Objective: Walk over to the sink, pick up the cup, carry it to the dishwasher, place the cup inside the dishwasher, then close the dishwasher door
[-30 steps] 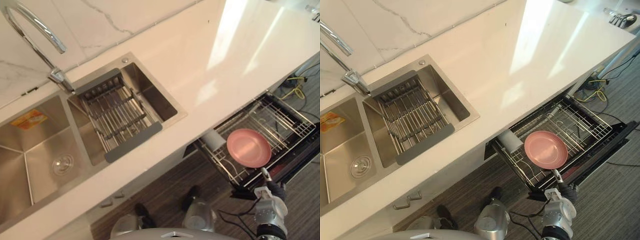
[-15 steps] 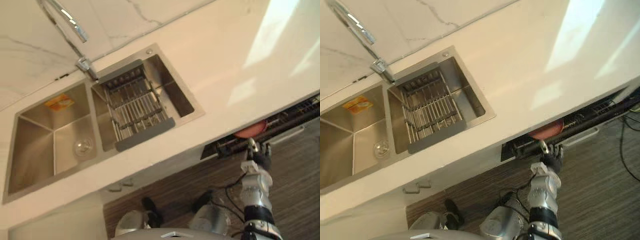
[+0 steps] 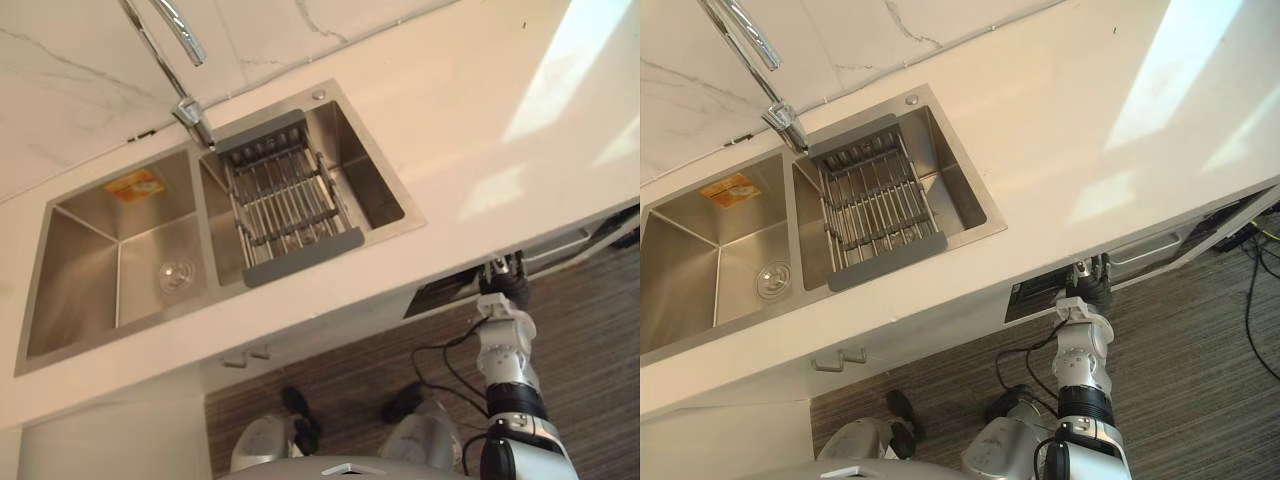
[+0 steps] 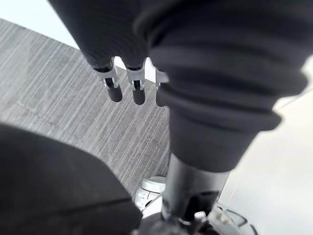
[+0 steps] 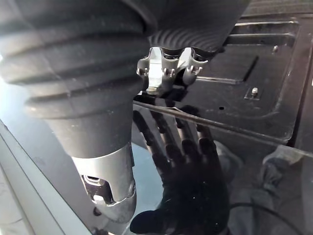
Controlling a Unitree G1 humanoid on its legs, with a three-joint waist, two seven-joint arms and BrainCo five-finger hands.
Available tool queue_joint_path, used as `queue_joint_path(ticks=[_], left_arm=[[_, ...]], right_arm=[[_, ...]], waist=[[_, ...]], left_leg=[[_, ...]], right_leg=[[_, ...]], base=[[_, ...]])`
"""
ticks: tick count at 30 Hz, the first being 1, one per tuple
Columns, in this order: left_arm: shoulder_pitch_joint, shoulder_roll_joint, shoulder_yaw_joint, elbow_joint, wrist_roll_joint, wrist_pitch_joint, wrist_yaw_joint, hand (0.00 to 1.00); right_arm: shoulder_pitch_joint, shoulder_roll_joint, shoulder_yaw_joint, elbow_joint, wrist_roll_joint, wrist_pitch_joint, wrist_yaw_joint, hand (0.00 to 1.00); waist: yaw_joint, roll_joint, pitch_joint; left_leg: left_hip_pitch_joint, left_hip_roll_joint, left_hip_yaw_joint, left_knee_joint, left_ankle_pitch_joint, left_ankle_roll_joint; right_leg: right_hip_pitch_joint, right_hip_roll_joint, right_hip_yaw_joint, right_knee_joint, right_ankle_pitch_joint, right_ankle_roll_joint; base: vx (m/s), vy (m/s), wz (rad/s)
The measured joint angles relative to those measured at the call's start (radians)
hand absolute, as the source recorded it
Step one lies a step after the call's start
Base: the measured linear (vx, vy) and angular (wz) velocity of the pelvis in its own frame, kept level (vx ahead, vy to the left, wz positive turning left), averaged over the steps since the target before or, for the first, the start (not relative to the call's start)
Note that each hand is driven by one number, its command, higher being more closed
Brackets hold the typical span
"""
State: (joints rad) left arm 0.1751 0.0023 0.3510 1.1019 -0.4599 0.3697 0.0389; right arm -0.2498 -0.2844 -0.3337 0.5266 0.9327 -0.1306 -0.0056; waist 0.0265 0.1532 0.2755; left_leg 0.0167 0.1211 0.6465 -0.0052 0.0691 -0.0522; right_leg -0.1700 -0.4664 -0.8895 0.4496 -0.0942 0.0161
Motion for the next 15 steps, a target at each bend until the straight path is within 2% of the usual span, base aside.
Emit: queue_joint_path(ticks=[5,6,7,8,12,15], left_arm=[[0.012,0.008,-0.012,0.019,-0.085,-0.068,-0.024,0.0],[0.026,0.019,-0.044,0.019,-0.11,-0.094,-0.042,0.0],[0.034,0.022,-0.049,0.018,-0.124,-0.101,-0.048,0.0],[0.048,0.031,-0.073,0.018,-0.148,-0.117,-0.057,0.0],[0.075,0.059,-0.156,0.006,-0.166,-0.179,-0.085,0.0],[0.075,0.091,-0.203,-0.034,-0.164,-0.184,-0.116,0.0]], right_arm=[[0.167,0.024,0.14,0.001,-0.24,-0.009,0.033,0.0],[0.234,0.082,0.169,0.014,-0.32,-0.016,0.04,0.0],[0.254,0.104,0.173,0.025,-0.35,-0.02,0.04,0.0],[0.297,0.144,0.174,0.071,-0.407,-0.021,0.024,0.0],[0.384,0.158,0.164,0.192,-0.524,-0.02,-0.033,0.0],[0.408,0.155,0.154,0.253,-0.581,-0.019,-0.061,0.0]], waist=[[-0.002,-0.018,-0.011],[-0.002,-0.038,-0.032],[-0.002,-0.044,-0.039],[-0.002,-0.057,-0.051],[-0.003,-0.084,-0.087],[-0.004,-0.107,-0.099]], left_leg=[[0.022,0.019,-0.039,0.003,0.01,-0.015],[0.022,0.026,-0.043,0.002,0.006,-0.02],[0.022,0.028,-0.043,0.002,0.004,-0.021],[0.025,0.03,-0.044,0.001,-0.004,-0.022],[0.042,0.021,-0.038,-0.007,-0.028,-0.019],[0.058,0.007,-0.03,-0.016,-0.039,-0.014]], right_leg=[[0.062,0.041,-0.034,-0.048,0.002,-0.001],[0.07,0.058,-0.036,-0.071,0.005,0.004],[0.073,0.065,-0.035,-0.081,0.009,0.009],[0.088,0.081,-0.033,-0.11,0.022,0.019],[0.123,0.112,-0.019,-0.195,0.074,0.04],[0.133,0.118,0.004,-0.225,0.097,0.046]], base=[[0.03,-0.006,0.12],[0.03,0.026,0.08],[0.02,0.049,0.05],[0.0,0.052,0.02],[-0.01,0.088,-0.02],[0.01,0.102,-0.08]])
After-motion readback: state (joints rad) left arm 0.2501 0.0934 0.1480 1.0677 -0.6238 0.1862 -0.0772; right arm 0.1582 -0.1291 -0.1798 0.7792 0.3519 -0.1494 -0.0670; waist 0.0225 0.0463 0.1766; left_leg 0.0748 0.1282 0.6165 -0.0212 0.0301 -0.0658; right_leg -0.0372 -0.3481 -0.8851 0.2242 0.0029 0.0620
